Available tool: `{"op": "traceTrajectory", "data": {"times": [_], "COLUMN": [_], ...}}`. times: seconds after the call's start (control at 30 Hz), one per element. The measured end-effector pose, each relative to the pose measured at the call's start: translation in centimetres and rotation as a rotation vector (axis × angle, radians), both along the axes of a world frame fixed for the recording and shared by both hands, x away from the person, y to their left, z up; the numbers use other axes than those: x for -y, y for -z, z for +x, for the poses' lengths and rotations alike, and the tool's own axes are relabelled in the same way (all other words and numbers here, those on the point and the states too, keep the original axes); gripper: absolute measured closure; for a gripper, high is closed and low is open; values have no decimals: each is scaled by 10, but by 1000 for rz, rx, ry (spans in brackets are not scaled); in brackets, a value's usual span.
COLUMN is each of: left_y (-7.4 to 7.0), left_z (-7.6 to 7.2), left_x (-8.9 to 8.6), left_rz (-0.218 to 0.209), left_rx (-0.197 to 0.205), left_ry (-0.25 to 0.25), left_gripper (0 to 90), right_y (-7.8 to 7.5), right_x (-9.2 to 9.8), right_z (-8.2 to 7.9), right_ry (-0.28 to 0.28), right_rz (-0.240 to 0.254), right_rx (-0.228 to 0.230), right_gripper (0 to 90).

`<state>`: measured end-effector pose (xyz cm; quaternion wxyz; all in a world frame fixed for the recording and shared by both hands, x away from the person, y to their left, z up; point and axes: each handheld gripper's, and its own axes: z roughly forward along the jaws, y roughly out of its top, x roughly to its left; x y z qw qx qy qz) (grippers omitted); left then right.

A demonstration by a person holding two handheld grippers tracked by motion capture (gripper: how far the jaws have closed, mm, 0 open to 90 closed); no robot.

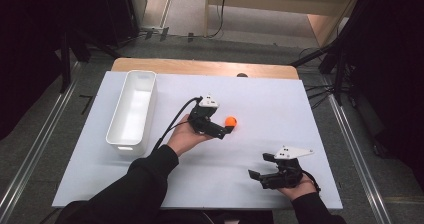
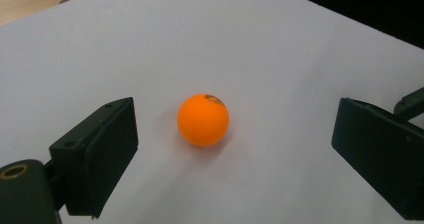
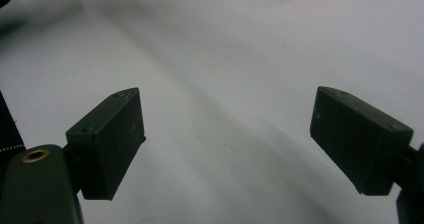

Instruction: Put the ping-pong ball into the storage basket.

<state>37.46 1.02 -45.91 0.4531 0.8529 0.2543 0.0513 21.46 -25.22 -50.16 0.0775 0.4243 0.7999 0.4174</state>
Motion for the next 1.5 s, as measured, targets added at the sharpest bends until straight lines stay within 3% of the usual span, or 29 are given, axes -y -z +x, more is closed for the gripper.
{"op": "traceTrajectory", "data": {"times": [0.33, 0.53, 1.03, 1.5], "left_y": [-4, -3, -2, 3], "left_z": [8, 12, 24, 27], "left_x": [9, 16, 36, 37], "left_rz": [-22, 6, 28, 19], "left_rx": [-6, -5, -6, 5], "left_ry": [-5, -10, -34, -55], "left_gripper": [52, 52, 53, 53], "right_y": [0, 1, 1, 1], "right_x": [0, -1, -2, -1], "right_z": [0, 0, 1, 1], "right_ry": [-1, -6, -9, -11], "right_rz": [-3, -5, -8, -7], "right_rx": [-3, -5, -8, -5], "right_gripper": [127, 127, 127, 127]}}
